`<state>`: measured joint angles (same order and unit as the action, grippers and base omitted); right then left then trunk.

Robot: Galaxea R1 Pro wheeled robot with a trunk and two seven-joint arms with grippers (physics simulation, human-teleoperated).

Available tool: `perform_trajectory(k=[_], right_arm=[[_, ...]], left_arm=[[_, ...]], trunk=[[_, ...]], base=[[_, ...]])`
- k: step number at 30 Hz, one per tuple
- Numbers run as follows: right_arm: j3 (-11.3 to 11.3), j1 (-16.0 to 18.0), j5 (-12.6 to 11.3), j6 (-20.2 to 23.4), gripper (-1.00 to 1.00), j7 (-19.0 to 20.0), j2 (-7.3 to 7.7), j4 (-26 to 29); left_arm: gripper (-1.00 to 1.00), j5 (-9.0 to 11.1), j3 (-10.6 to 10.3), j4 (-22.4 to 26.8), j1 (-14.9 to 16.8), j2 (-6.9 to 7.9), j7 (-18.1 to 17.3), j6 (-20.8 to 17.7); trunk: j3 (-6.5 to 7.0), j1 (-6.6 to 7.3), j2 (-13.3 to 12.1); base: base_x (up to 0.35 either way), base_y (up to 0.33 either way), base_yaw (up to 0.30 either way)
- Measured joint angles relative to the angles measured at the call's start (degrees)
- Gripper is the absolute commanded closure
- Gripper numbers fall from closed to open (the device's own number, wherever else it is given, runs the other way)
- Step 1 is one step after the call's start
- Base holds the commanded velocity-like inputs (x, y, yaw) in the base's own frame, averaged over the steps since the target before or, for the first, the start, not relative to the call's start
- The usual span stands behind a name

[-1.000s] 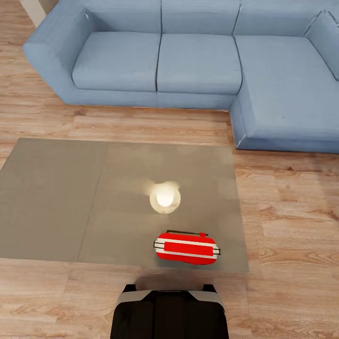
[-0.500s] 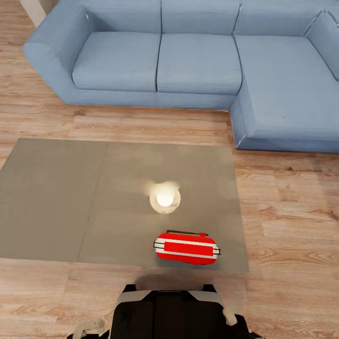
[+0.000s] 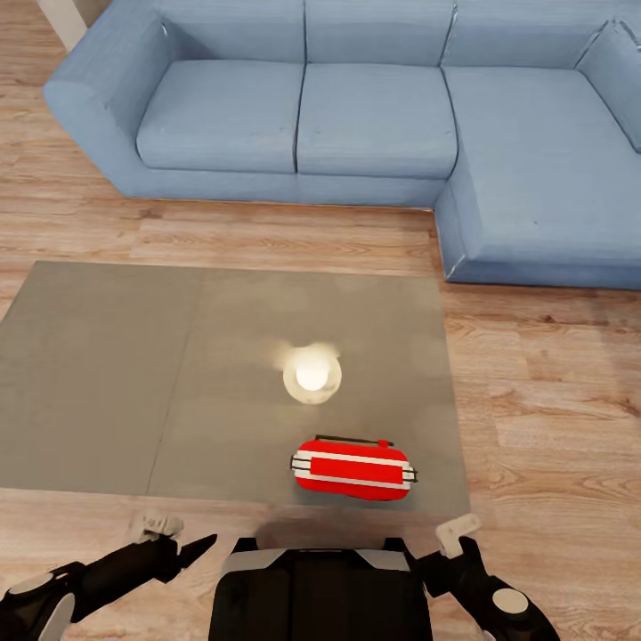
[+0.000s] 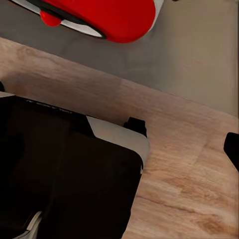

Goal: Turn on the radio receiver that's on the table in the living room.

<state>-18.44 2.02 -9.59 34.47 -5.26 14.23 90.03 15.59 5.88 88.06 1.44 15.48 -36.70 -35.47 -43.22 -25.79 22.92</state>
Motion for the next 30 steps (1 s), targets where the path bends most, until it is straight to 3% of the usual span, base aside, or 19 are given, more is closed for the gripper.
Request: perform_trajectory(k=[6, 8, 15, 23, 30], right_arm=[[0.29, 1.29, 1.35, -0.74, -1.0, 0.53, -0.03, -0.38], [0.52, 0.97, 0.73, -1.16, -1.0, -0.12, 0.35, 0.13], [-0.08, 2.59, 2.17, -3.4, -1.0, -0.9, 2.1, 0.48], [-0.52, 5.17, 4.24, -1.15, -1.0, 1.06, 2.46, 0.5], [-2.7, 7.42, 6.43, 1.09, -1.0, 3.31, 2.33, 0.5]], left_arm=[[-1.0, 0.26, 0.26, -0.89, 2.25, 0.24, -0.91, 0.18], [-1.0, 0.3, 0.22, -0.91, 2.9, 0.35, -1.22, 0.13], [-1.0, 0.17, 0.13, -1.04, 3.79, -1.09, -1.24, 2.36], [-1.0, 0.31, 0.1, -0.89, 3.86, -1.24, -1.18, 2.96], [-1.0, 0.32, 0.1, -0.8, 3.92, -1.24, -1.18, 3.02]], trunk=[[0.0, 0.0, 0.01], [0.0, 0.0, 0.01], [0.0, 0.0, 0.01], [0.0, 0.0, 0.01], [0.0, 0.0, 0.01]], base=[[0.0, 0.0, 0.0], [0.0, 0.0, 0.0], [0.0, 0.0, 0.0], [0.0, 0.0, 0.0], [0.0, 0.0, 0.0]])
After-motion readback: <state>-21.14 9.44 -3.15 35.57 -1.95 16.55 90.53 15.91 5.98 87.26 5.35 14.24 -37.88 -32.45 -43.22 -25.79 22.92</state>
